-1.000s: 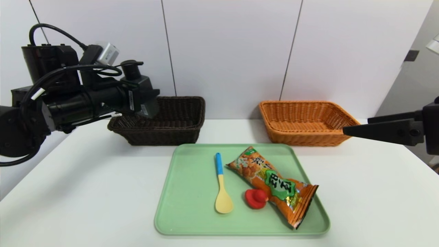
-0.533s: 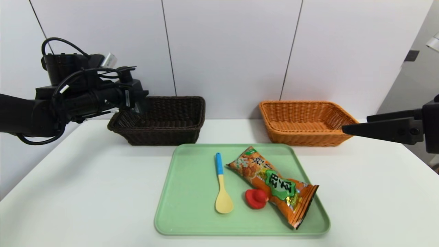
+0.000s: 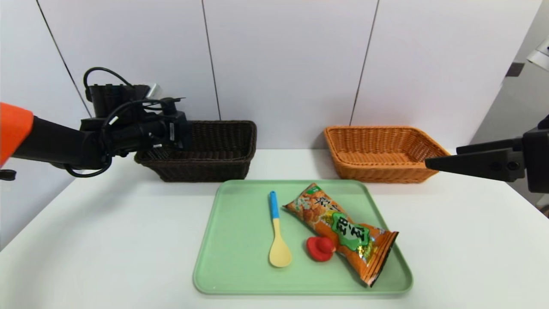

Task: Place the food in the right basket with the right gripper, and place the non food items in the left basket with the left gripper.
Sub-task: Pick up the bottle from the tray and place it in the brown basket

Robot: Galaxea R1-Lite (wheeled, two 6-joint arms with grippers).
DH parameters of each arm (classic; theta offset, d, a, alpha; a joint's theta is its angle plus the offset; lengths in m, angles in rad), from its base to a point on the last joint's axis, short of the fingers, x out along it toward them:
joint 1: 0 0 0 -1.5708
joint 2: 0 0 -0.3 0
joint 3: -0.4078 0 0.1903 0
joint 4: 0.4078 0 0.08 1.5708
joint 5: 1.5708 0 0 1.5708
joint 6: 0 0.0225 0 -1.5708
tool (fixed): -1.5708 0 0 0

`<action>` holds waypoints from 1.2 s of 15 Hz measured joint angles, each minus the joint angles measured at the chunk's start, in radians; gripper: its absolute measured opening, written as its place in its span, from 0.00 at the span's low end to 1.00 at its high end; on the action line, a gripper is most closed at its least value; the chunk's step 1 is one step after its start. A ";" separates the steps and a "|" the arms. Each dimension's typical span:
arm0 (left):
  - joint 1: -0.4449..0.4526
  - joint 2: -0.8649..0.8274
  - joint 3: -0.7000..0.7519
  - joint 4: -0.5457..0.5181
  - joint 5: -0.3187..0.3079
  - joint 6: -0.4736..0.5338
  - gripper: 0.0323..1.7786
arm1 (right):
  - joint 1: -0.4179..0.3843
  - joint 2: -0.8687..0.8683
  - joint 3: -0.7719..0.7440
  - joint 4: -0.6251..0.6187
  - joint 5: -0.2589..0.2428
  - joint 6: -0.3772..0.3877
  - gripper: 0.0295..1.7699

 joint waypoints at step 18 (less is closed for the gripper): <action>-0.001 0.123 -0.041 -0.026 0.000 -0.007 0.83 | 0.000 0.006 0.007 0.003 -0.001 -0.001 0.97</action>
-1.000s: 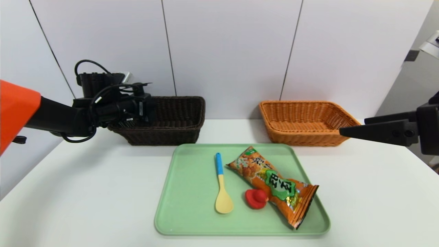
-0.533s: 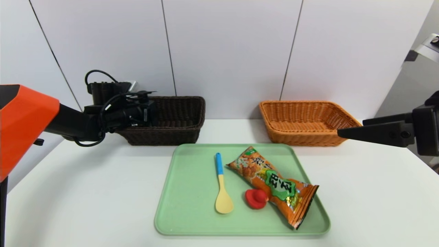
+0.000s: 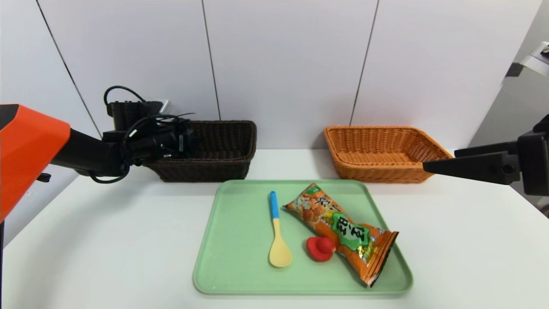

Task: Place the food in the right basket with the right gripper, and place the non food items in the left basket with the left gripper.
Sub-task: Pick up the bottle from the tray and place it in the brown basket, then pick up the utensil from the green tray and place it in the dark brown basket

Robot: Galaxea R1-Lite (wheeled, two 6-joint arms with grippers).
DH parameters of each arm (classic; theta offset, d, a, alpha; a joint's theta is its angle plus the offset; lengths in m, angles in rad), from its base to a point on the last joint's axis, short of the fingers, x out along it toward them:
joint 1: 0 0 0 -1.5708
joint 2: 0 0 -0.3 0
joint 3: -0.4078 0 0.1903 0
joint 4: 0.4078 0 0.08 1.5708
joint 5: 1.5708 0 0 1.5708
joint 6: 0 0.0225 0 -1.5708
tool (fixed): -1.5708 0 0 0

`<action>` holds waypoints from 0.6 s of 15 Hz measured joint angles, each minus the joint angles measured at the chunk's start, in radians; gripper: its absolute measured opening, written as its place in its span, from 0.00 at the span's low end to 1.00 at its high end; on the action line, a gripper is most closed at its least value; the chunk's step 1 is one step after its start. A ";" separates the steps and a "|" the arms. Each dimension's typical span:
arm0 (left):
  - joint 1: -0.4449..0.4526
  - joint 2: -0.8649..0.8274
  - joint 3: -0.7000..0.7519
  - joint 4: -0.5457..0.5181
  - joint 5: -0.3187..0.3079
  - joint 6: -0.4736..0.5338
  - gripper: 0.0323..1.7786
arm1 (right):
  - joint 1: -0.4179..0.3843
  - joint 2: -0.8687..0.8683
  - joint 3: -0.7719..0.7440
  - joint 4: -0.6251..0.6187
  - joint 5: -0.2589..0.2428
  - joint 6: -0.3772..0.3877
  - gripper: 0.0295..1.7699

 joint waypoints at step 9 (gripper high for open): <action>0.003 -0.225 0.099 0.019 0.000 0.011 0.92 | 0.000 -0.019 0.002 0.000 0.006 0.002 0.97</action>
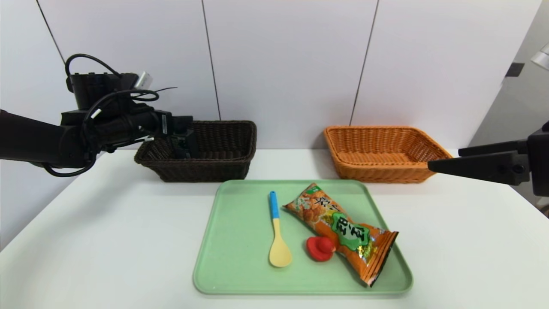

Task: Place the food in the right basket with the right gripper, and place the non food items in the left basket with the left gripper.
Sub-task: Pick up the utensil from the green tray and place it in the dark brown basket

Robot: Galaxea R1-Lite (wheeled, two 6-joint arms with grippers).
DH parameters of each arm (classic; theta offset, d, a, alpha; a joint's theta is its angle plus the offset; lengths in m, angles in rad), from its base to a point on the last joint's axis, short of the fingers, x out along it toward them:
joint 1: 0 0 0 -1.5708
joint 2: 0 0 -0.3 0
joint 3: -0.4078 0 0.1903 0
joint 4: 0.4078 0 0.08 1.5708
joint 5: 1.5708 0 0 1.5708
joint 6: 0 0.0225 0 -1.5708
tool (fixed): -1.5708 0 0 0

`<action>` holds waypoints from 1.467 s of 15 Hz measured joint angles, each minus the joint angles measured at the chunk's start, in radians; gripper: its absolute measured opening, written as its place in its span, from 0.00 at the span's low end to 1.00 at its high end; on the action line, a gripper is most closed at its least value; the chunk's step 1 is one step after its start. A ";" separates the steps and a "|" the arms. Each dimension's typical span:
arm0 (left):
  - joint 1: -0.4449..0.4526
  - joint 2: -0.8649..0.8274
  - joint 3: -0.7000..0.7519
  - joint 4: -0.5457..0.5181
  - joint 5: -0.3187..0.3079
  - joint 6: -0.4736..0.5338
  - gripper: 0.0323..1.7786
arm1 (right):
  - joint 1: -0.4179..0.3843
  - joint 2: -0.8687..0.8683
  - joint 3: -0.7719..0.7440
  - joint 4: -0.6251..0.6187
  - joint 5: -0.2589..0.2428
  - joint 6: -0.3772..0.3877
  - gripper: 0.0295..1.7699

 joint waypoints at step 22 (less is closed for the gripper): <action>-0.624 -0.354 0.306 0.349 0.488 -0.265 0.95 | 0.000 -0.020 0.068 -0.009 -0.002 0.010 0.97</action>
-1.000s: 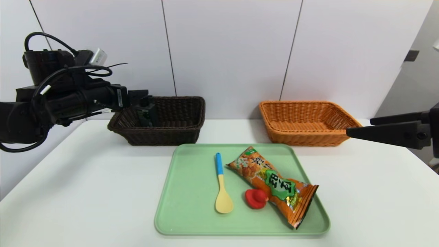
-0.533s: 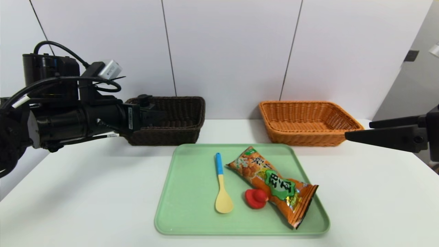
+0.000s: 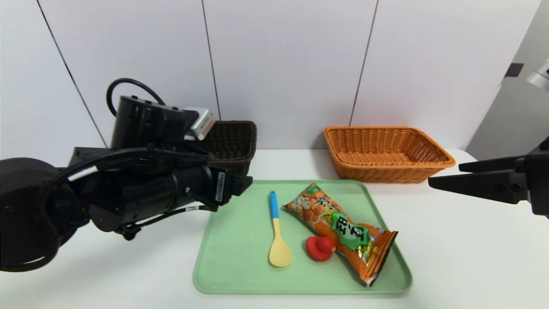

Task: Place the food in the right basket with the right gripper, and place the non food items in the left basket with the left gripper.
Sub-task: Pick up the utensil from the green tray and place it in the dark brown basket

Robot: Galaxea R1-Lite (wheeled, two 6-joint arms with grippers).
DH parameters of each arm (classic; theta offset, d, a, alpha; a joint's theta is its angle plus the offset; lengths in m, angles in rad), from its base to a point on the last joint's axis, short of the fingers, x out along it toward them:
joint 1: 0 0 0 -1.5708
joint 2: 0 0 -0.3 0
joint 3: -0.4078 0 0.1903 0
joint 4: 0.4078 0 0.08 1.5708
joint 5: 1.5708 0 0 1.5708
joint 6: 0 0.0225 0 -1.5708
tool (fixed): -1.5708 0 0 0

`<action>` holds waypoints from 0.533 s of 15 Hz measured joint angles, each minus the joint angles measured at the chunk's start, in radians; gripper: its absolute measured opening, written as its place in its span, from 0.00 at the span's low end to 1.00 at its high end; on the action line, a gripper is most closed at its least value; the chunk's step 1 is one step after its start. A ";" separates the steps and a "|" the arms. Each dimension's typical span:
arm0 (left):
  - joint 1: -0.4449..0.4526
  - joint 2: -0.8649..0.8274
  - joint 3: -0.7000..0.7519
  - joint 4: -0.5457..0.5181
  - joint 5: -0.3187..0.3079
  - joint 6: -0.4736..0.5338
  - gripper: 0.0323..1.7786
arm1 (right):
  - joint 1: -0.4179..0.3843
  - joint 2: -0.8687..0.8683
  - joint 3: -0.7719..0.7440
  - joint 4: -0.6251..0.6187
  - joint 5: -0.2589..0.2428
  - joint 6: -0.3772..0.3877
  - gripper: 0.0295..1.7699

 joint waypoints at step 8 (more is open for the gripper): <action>-0.165 0.223 -0.119 0.010 0.204 -0.166 0.95 | -0.011 -0.008 0.029 -0.001 -0.001 0.001 0.97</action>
